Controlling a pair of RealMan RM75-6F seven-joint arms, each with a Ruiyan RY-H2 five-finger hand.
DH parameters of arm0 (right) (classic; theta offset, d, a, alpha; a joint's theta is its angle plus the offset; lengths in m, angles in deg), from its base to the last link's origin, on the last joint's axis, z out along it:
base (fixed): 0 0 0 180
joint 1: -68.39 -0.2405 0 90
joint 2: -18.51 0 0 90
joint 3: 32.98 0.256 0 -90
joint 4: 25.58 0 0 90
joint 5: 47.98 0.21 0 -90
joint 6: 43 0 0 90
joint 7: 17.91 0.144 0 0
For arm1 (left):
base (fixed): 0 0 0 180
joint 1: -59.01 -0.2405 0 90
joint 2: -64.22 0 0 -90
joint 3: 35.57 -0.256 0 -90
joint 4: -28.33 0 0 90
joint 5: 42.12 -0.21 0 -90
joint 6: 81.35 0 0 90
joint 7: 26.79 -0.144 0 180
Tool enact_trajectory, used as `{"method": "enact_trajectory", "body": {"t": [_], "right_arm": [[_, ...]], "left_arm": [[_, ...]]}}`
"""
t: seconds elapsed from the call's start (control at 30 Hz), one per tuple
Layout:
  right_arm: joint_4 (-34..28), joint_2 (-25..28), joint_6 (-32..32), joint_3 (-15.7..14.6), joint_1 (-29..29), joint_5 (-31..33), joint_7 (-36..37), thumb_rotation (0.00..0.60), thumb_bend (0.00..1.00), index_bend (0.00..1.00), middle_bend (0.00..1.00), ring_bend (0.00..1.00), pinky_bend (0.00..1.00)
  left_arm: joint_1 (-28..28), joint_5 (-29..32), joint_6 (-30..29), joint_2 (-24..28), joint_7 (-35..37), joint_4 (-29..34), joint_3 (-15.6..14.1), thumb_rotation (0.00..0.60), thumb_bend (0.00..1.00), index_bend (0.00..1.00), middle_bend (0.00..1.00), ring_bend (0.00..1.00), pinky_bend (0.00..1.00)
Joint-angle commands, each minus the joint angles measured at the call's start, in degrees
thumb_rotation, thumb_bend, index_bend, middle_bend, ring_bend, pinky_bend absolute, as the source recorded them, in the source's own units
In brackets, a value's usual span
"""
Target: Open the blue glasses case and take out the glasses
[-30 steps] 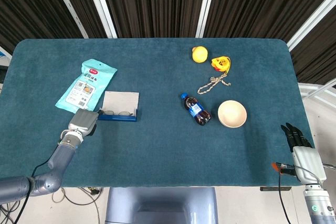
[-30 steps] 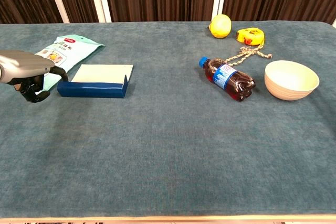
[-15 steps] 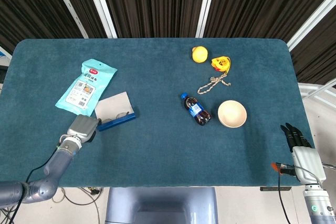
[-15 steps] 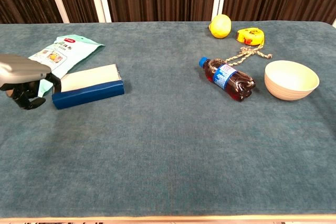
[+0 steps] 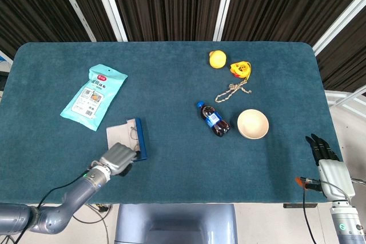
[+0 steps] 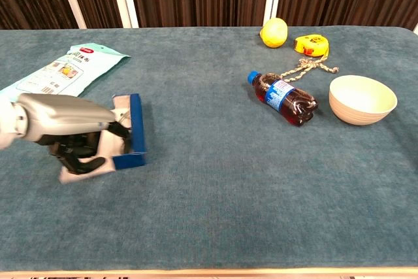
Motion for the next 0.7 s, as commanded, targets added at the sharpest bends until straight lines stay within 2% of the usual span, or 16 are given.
{"method": "enact_trajectory", "body": {"t": [0.03, 0.2, 0.3, 0.47, 0.7], "right_arm": [[0.04, 0.04, -0.03, 0.03, -0.01, 0.03, 0.12, 0.6, 0.17, 0.0, 0.0, 0.0, 0.21], [0.07, 0.06, -0.28, 0.05, -0.1, 0.18, 0.31, 0.6, 0.17, 0.0, 0.0, 0.0, 0.21], [0.05, 0.08, -0.36, 0.04, -0.12, 0.19, 0.34, 0.6, 0.17, 0.0, 0.0, 0.0, 0.21], [-0.02, 0.12, -0.49, 0.11, -0.13, 0.48, 0.4, 0.6, 0.17, 0.0, 0.0, 0.0, 0.21], [-0.01, 0.14, -0.63, 0.21, -0.16, 0.85, 0.2, 0.6, 0.17, 0.0, 0.0, 0.0, 0.21]], "left_arm": [[-0.16, -2.97, -1.39, -1.46, 2.63, 0.75, 1.88, 0.6, 0.53, 0.28, 0.95, 0.83, 0.92], [0.14, -5.75, -4.26, -3.08, 3.74, -1.62, 4.21, 0.6, 0.53, 0.24, 0.95, 0.83, 0.92], [1.36, -3.98, -4.43, -4.25, 3.34, -4.3, 5.45, 0.6, 0.53, 0.22, 0.95, 0.83, 0.92], [4.84, 3.03, -3.32, -5.96, 0.06, -9.55, 6.54, 0.6, 0.52, 0.19, 0.96, 0.84, 0.92], [10.23, 16.62, -3.1, -8.29, -7.48, -14.73, 4.94, 0.6, 0.52, 0.17, 0.97, 0.84, 0.92]]}}
